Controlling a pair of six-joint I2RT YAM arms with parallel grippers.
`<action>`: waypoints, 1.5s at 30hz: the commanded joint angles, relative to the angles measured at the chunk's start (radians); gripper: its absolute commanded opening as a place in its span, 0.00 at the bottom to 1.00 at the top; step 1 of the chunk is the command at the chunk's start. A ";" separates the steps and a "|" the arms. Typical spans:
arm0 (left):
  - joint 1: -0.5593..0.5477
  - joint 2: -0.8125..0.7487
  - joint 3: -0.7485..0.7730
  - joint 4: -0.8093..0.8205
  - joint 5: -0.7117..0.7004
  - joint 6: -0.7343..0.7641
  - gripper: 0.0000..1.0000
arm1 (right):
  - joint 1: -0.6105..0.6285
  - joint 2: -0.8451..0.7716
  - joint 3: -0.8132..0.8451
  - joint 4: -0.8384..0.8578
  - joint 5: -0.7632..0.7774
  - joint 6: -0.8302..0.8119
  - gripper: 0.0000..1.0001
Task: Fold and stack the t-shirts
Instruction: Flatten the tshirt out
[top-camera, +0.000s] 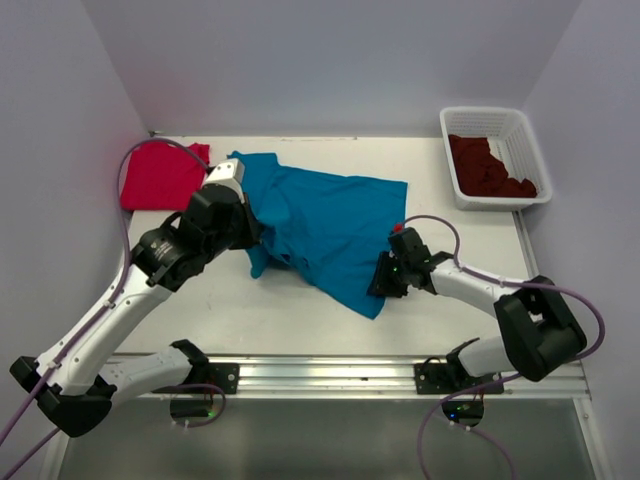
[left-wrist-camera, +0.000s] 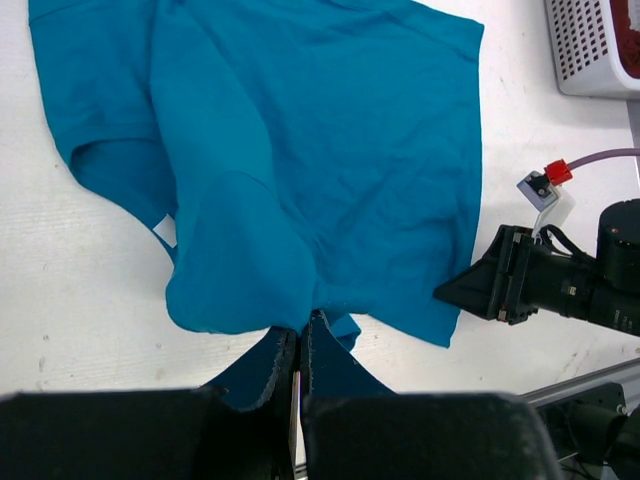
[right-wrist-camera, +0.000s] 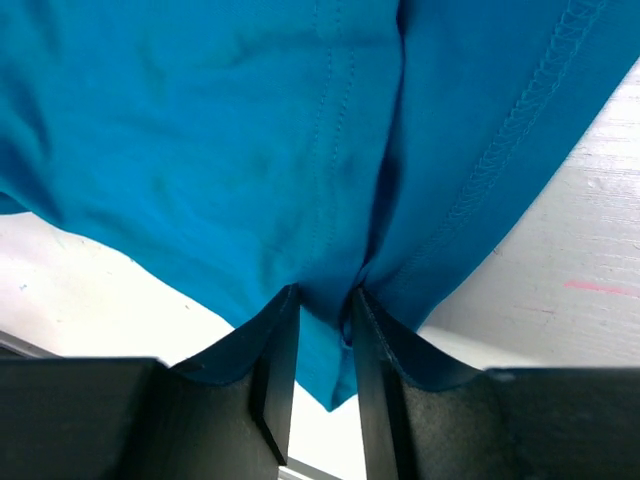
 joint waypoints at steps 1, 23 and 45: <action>-0.007 -0.017 -0.023 0.053 0.004 -0.020 0.00 | 0.004 0.013 -0.016 0.039 -0.019 0.016 0.28; -0.006 -0.011 -0.056 0.087 0.039 -0.027 0.00 | 0.027 -0.149 0.139 -0.277 0.239 -0.068 0.26; -0.006 -0.030 -0.069 0.076 0.028 -0.029 0.00 | 0.029 -0.038 0.044 -0.106 0.095 -0.013 0.24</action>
